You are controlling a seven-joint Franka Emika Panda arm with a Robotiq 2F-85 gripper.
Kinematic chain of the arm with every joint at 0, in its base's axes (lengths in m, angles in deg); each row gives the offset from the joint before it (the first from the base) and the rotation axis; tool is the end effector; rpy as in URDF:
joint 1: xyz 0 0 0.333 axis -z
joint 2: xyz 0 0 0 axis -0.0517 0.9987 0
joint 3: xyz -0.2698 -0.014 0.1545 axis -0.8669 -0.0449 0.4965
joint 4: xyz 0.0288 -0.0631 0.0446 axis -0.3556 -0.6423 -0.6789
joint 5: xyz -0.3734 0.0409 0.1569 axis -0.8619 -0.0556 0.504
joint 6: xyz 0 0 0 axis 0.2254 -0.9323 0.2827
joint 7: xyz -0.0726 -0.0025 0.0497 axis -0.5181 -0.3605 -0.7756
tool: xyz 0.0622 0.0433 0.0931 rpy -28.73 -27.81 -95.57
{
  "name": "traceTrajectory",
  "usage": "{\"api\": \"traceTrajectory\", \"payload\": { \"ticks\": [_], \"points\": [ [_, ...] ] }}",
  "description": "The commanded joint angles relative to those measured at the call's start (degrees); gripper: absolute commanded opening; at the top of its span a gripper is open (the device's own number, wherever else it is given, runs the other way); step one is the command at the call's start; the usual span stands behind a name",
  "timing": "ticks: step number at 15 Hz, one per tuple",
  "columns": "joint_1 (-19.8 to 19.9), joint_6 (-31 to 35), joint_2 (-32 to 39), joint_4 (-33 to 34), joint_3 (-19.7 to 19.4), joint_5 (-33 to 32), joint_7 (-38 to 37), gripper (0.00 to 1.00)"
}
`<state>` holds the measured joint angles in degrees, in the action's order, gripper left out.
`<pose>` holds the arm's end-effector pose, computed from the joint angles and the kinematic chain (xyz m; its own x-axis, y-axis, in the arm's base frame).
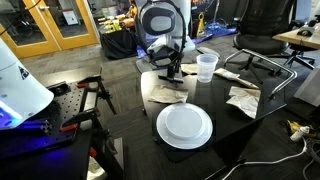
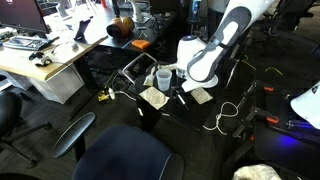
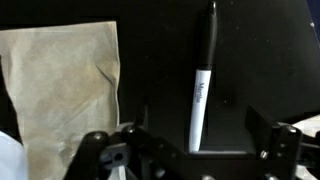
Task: Put the marker inside the plastic cup.
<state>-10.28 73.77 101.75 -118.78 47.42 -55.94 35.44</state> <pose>0.5542 0.0753 0.0394 0.7935 -0.6070 -0.0440 -0.6081 -0.7937 -0.0176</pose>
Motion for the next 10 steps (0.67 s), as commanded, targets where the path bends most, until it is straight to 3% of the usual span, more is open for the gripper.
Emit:
{"api": "traceTrajectory", "payload": {
  "ticks": [1,2,10],
  "points": [
    [-0.81,0.09,1.42,1.99,-0.98,-0.03,-2.50,0.75],
    [-0.89,-0.06,1.70,2.34,-1.13,-0.12,-2.78,0.74],
    [-0.63,-0.27,2.43,3.62,-1.27,0.06,-2.90,0.13]
  ]
}}
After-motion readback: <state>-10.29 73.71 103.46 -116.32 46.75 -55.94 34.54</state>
